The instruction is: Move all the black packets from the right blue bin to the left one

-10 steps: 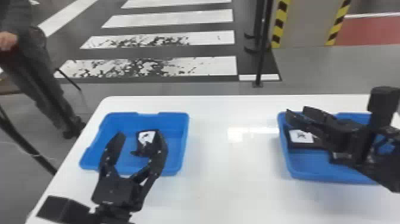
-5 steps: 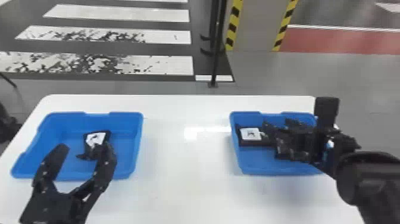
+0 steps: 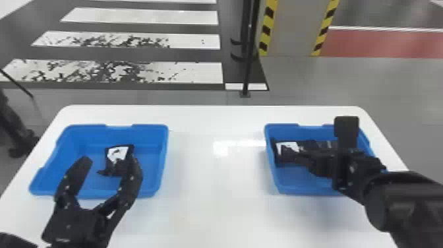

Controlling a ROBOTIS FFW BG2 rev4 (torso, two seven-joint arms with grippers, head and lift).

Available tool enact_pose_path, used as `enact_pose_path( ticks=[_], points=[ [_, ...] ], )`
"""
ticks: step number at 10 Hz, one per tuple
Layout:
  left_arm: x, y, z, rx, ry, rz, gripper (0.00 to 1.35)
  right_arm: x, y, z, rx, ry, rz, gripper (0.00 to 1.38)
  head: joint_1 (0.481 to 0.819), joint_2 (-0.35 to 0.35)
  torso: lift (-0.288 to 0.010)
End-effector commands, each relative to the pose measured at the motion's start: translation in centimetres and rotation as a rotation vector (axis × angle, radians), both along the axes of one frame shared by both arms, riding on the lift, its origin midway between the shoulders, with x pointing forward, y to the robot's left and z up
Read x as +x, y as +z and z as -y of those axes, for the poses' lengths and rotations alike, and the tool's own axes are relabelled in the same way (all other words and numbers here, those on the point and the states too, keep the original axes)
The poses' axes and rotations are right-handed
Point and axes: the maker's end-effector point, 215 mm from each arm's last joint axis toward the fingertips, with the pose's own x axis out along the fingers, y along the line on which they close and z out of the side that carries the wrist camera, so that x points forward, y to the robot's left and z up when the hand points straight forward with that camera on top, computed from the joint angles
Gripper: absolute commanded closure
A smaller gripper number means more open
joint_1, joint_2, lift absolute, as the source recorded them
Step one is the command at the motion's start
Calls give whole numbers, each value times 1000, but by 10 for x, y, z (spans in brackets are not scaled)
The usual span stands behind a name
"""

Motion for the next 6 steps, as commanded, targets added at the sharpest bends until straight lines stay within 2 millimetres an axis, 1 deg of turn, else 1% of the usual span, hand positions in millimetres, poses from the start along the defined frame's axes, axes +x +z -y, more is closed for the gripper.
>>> enact_pose_path(
  ticks=[1, 3, 5, 6],
  points=[
    [1, 0, 0, 1, -1, 0, 203, 0, -7, -1, -31, 0, -20, 352, 695, -33, -140],
    [1, -2, -1, 1, -2, -7, 205, 4, -12, 1, -76, -11, -32, 328, 695, -32, -140],
    [0, -4, -2, 1, -2, -13, 205, 10, -26, 7, -82, -31, -68, 331, 695, -33, -140],
    [0, -5, -2, 1, -2, -16, 205, 5, -34, 6, -89, -32, -103, 349, 695, -34, -140]
  ],
)
